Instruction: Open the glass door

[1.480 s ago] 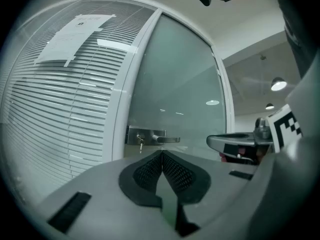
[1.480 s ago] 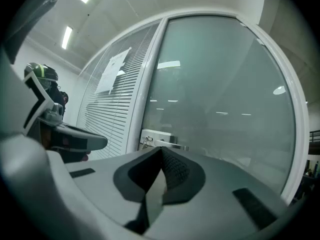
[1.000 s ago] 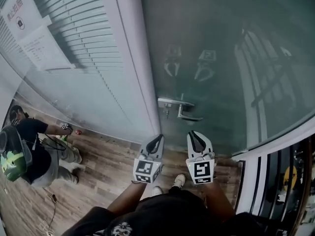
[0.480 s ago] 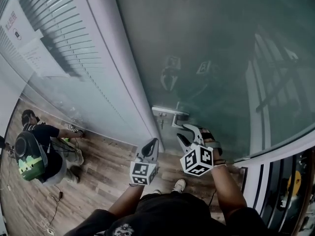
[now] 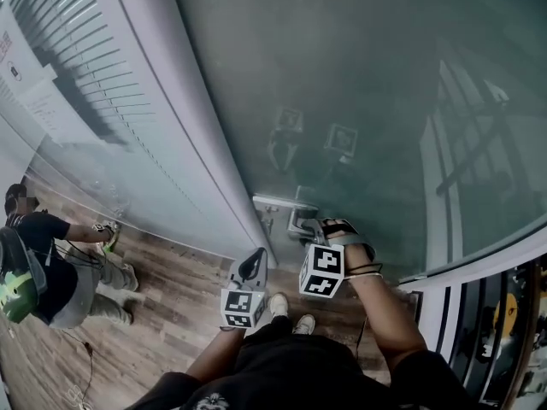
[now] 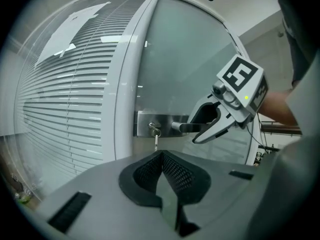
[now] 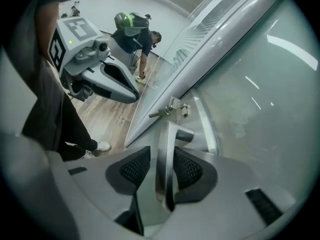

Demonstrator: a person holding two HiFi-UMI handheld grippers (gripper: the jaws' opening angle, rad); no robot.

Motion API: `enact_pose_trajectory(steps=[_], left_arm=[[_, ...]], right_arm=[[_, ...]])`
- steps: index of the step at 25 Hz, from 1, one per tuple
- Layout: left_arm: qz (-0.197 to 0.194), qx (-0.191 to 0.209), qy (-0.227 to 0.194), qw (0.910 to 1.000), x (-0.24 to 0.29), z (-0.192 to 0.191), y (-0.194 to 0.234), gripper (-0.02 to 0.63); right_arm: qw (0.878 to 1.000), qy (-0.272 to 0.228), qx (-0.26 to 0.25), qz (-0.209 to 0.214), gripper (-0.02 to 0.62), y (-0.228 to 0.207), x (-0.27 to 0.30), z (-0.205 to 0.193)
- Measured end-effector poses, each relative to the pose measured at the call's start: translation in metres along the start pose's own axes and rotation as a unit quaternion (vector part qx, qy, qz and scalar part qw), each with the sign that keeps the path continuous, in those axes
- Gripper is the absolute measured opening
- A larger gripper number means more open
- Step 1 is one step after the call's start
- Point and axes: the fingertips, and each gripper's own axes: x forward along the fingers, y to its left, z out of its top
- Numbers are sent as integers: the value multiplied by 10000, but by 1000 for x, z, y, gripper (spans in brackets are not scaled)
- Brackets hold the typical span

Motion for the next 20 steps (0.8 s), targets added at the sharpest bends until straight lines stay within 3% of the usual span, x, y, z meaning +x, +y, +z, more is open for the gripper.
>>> enact_pose_trajectory(steps=[3,6,8,12,16,20], left_arm=[[-7,71,-2,10000,8,-5,5,6],[-60,66,67,9999,13,-6,10,6],[-133,80,86,9998,19,-7,12,6],[-252,94,96,9996,33,-15,13,6],[-435,93,175,9989,39,-15,9,6],[-596,66,206,9980,45,-19,3,6]], right_arm=[[9996,112,14,277,142,0,12,-1],[9983,-66,394,426,48,-1,21,5],[9976,-121,506,446,22,1,27,5],[9969,-258,576,473,17,3,36,3],[9882,-982,1061,500,17,1,36,11],[9641,-2036,1646,435,17,-3,38,21]])
